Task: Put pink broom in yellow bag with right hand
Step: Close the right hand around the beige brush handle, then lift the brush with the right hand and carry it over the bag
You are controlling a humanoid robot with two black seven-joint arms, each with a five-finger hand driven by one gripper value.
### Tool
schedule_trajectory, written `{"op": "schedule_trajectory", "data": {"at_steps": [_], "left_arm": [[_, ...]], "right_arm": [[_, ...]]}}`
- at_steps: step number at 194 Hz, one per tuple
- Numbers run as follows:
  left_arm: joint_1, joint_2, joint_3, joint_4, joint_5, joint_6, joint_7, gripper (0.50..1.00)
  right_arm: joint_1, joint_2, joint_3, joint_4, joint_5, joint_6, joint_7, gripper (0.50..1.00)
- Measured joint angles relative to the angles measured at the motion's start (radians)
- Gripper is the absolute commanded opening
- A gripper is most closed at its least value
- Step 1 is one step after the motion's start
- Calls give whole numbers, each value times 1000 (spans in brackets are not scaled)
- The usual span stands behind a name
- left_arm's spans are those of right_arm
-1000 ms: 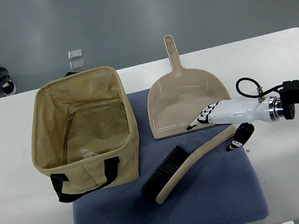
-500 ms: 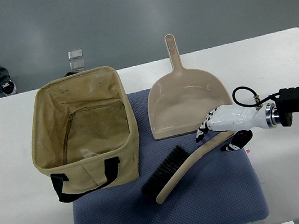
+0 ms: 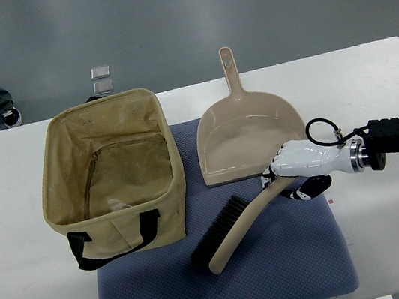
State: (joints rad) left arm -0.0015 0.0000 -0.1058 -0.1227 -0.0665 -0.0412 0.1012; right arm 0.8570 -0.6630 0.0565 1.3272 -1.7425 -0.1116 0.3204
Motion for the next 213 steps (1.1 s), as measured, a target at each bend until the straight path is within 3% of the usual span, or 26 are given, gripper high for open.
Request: {"op": "schedule_trajectory", "data": {"at_steps": [90, 151, 213], "left_arm": [[0, 0, 0, 0, 0, 0, 0, 1000], [0, 0, 0, 0, 0, 0, 0, 1000], [0, 0, 0, 0, 0, 0, 0, 1000]], "right_arm": [[172, -112, 16, -2, 52, -132, 28, 500], [393, -154, 16, -77, 173, -119, 47, 500], [539, -22, 17, -139, 194, -58, 35, 500]]}}
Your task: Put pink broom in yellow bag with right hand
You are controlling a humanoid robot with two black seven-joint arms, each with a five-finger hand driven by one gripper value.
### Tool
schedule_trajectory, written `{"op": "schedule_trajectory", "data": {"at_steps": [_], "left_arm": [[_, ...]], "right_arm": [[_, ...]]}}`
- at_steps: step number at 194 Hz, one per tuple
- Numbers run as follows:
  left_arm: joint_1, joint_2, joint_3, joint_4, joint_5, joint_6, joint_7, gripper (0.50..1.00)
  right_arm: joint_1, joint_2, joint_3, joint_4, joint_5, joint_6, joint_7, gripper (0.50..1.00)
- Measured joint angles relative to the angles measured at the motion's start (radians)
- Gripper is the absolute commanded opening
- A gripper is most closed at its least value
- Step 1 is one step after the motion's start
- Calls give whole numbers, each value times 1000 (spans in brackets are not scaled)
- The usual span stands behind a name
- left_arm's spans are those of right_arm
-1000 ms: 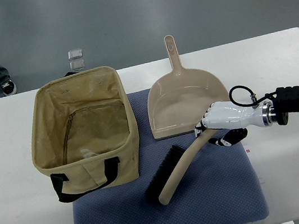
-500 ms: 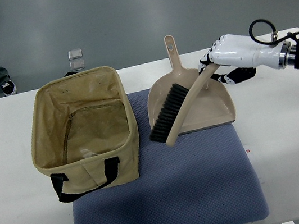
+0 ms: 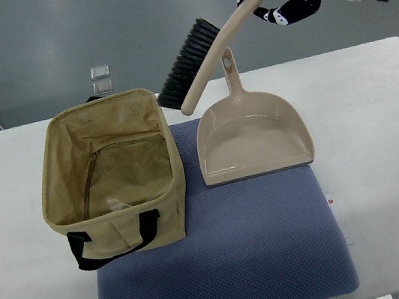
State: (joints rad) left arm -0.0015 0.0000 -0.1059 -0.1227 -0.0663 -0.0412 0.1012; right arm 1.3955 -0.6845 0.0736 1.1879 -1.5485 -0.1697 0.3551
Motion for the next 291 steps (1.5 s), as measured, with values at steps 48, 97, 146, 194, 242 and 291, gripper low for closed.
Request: {"op": "schedule_trajectory", "data": {"at_steps": [48, 97, 146, 194, 242, 291], "left_arm": [[0, 0, 0, 0, 0, 0, 0, 1000], [0, 0, 0, 0, 0, 0, 0, 1000], [0, 0, 0, 0, 0, 0, 0, 1000], [0, 0, 0, 0, 0, 0, 0, 1000], [0, 0, 0, 0, 0, 0, 0, 1000], [0, 0, 0, 0, 0, 0, 0, 1000]], "right_arm": [[48, 242, 0, -57, -10, 1, -42, 500], [11, 401, -10, -149, -21, -3, -45, 500], [-14, 461, -6, -207, -22, -5, -44, 817], [-37, 471, 1, -208, -7, 3, -42, 881], [-68, 461, 73, -208, -3, 5, -42, 881], [-135, 379, 255, -208, 114, 54, -51, 879]]}}
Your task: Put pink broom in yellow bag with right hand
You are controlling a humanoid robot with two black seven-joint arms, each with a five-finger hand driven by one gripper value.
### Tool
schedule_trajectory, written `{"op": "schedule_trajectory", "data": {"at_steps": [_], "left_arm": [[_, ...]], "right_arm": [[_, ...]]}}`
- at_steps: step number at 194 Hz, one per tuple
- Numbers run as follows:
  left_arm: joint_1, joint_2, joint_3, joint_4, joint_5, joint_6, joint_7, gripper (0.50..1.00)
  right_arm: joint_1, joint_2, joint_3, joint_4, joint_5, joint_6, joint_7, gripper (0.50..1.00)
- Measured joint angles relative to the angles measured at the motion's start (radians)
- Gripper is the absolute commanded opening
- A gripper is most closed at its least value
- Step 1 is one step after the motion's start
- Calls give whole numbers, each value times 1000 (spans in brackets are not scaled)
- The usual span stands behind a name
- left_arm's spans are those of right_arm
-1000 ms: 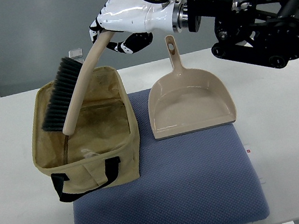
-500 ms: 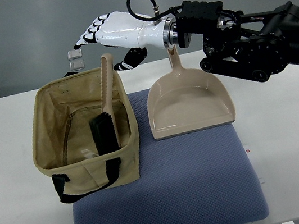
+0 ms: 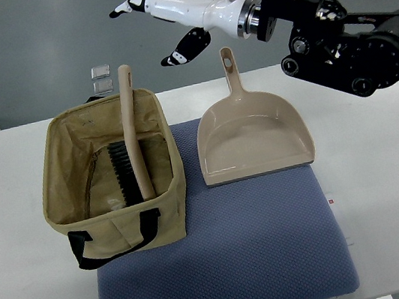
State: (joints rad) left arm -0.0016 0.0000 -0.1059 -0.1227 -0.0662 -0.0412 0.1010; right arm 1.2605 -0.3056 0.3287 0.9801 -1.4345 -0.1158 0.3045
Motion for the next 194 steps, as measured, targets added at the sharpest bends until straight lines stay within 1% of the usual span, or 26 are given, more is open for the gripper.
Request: {"op": "schedule_trajectory", "data": {"at_steps": [14, 44, 74, 104, 139, 148, 156, 169, 194], "left_arm": [[0, 0, 0, 0, 0, 0, 0, 1000], [0, 0, 0, 0, 0, 0, 0, 1000], [0, 0, 0, 0, 0, 0, 0, 1000], [0, 0, 0, 0, 0, 0, 0, 1000], [0, 0, 0, 0, 0, 0, 0, 1000], [0, 0, 0, 0, 0, 0, 0, 1000], [0, 0, 0, 0, 0, 0, 0, 1000], [0, 0, 0, 0, 0, 0, 0, 1000], [0, 0, 0, 0, 0, 0, 0, 1000]], "right_arm": [[-26, -30, 60, 0, 89, 28, -9, 879], [-103, -84, 192, 0, 347, 78, -62, 879], [-171, -129, 276, 0, 622, 86, -71, 879], [-276, -145, 371, 1, 895, 84, -63, 881], [-440, -113, 530, 1, 1053, 80, -43, 883], [-475, -97, 566, 0, 1070, 79, -40, 897], [-508, -81, 601, 0, 1084, 79, -38, 897], [-549, -59, 650, 0, 1096, 80, -34, 913], [-617, -15, 737, 0, 1102, 84, -33, 924]]}}
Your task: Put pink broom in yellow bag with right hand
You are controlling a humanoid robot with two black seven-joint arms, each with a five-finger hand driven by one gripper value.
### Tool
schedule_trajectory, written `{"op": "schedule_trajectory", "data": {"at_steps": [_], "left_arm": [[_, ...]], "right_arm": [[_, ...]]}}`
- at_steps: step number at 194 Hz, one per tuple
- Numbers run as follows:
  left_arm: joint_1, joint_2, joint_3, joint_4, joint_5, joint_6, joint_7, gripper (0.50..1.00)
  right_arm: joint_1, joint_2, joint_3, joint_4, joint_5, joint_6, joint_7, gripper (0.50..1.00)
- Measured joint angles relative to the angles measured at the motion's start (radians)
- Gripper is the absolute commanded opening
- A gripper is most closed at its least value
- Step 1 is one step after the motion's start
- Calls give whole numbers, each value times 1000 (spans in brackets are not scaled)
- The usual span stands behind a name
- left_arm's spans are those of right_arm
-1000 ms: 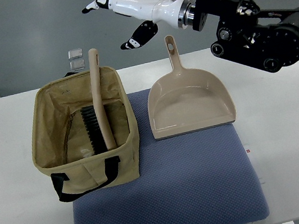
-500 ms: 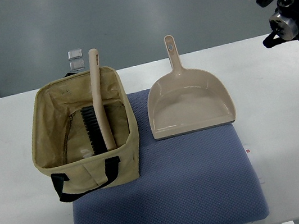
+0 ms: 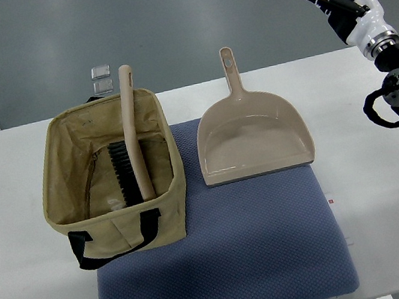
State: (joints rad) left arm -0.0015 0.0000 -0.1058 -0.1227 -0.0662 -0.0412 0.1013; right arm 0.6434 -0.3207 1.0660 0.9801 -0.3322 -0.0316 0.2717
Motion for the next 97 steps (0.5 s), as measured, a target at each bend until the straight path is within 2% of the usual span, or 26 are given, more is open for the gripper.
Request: {"op": "schedule_trajectory", "data": {"at_steps": [97], "left_arm": [[0, 0, 0, 0, 0, 0, 0, 1000]], "right_arm": [[-101, 57, 42, 0, -1, 15, 6, 928]]}}
